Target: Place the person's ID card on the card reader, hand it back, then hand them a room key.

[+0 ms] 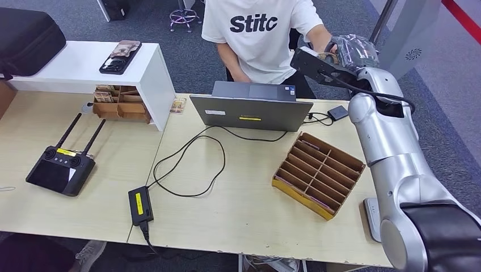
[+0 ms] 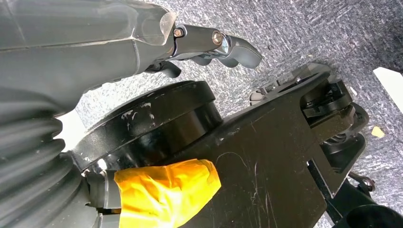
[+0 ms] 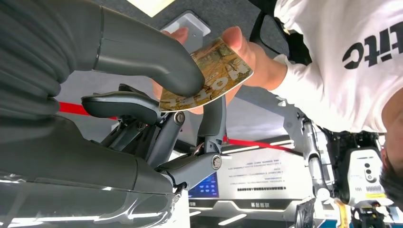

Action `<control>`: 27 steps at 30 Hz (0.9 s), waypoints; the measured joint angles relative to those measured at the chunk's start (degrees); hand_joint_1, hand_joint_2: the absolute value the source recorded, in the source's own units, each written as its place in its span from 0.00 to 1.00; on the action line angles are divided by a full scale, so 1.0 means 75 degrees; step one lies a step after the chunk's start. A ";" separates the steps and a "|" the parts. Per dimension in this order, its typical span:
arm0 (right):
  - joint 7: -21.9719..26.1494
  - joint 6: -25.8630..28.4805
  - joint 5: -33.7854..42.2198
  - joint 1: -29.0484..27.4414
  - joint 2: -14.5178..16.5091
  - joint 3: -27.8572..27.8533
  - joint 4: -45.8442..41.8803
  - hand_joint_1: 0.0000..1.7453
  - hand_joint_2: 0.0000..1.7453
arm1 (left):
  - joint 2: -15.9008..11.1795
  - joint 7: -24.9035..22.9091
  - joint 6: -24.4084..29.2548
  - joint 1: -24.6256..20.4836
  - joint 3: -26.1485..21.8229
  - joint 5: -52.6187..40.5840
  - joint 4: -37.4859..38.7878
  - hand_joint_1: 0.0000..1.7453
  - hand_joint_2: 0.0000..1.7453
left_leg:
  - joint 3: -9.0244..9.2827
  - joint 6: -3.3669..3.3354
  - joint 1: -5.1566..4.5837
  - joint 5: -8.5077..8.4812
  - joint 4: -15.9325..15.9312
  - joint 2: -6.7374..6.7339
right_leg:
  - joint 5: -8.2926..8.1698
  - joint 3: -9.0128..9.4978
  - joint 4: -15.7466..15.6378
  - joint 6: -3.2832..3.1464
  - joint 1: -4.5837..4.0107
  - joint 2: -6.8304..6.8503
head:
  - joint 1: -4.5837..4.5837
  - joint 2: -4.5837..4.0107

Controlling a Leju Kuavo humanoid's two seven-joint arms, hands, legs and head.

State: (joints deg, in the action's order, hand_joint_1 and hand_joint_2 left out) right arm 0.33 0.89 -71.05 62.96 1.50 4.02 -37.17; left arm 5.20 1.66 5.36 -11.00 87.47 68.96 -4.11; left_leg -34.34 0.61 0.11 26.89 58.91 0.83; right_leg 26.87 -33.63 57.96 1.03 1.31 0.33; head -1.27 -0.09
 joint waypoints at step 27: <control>0.0530 0.0097 -0.0436 -0.0157 0.0185 -0.0206 -0.0538 0.00 1.00 | -0.0015 -0.0076 -0.0002 -0.0012 0.0000 0.0133 -0.0001 0.00 1.00 | 0.0003 0.0000 0.0000 0.0000 0.0000 -0.0004 | 0.0000 0.0000 -0.0001 0.0000 0.0000 -0.0003 | -0.0001 0.0000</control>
State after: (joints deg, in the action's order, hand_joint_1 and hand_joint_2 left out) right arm 4.30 1.61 -74.32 61.78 2.89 2.48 -41.21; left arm 5.09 1.08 5.34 -11.09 87.47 69.96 -4.11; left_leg -34.32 0.61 0.11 26.89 58.91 0.81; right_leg 26.86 -33.63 57.95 1.03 1.31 0.30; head -1.27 -0.09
